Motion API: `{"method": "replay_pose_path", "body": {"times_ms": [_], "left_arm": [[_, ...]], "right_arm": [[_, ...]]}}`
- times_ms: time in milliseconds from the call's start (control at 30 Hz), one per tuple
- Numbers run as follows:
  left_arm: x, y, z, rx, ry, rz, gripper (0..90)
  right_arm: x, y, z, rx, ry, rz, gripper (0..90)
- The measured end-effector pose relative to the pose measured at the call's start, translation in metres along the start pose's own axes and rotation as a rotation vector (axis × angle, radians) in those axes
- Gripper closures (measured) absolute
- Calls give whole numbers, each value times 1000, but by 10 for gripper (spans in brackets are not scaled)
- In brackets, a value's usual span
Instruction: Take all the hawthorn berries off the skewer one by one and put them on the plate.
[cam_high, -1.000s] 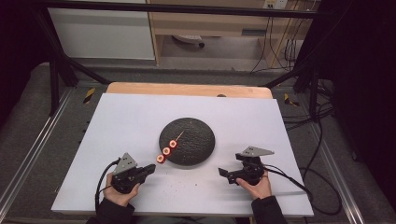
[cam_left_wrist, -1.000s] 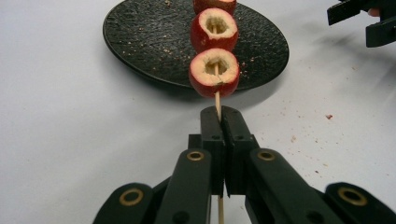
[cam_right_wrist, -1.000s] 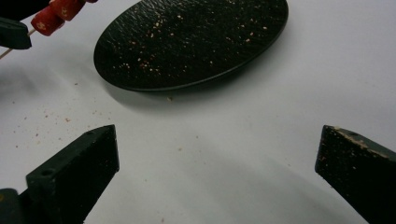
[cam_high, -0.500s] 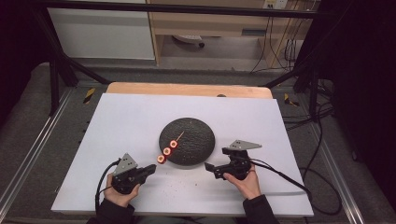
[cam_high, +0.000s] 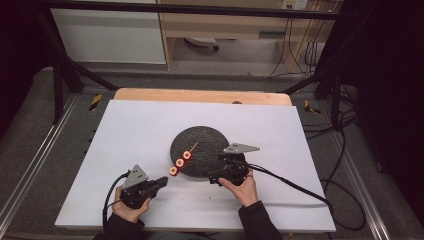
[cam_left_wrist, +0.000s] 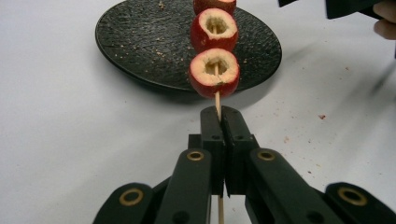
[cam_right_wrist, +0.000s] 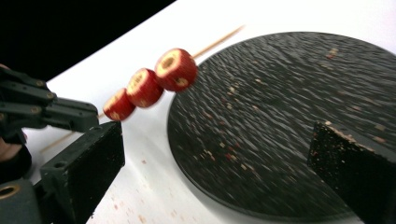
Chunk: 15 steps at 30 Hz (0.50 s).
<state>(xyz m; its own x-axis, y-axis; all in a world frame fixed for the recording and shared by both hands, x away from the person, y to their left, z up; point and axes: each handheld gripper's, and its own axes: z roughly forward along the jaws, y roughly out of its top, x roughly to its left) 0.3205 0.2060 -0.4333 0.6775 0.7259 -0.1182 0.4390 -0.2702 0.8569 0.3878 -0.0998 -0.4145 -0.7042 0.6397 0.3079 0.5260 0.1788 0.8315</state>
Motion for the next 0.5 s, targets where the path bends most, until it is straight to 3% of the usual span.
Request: {"method": "replay_pose_path", "body": {"times_ms": [267,500], "left_arm": [[-2,0,0,-4,-2,5,884],[-2,0,-1,-9,-4,8,884]], "right_arm": [[9,8,24,-15,51,43,136],[6,14,33,-60,71,110,257]]}}
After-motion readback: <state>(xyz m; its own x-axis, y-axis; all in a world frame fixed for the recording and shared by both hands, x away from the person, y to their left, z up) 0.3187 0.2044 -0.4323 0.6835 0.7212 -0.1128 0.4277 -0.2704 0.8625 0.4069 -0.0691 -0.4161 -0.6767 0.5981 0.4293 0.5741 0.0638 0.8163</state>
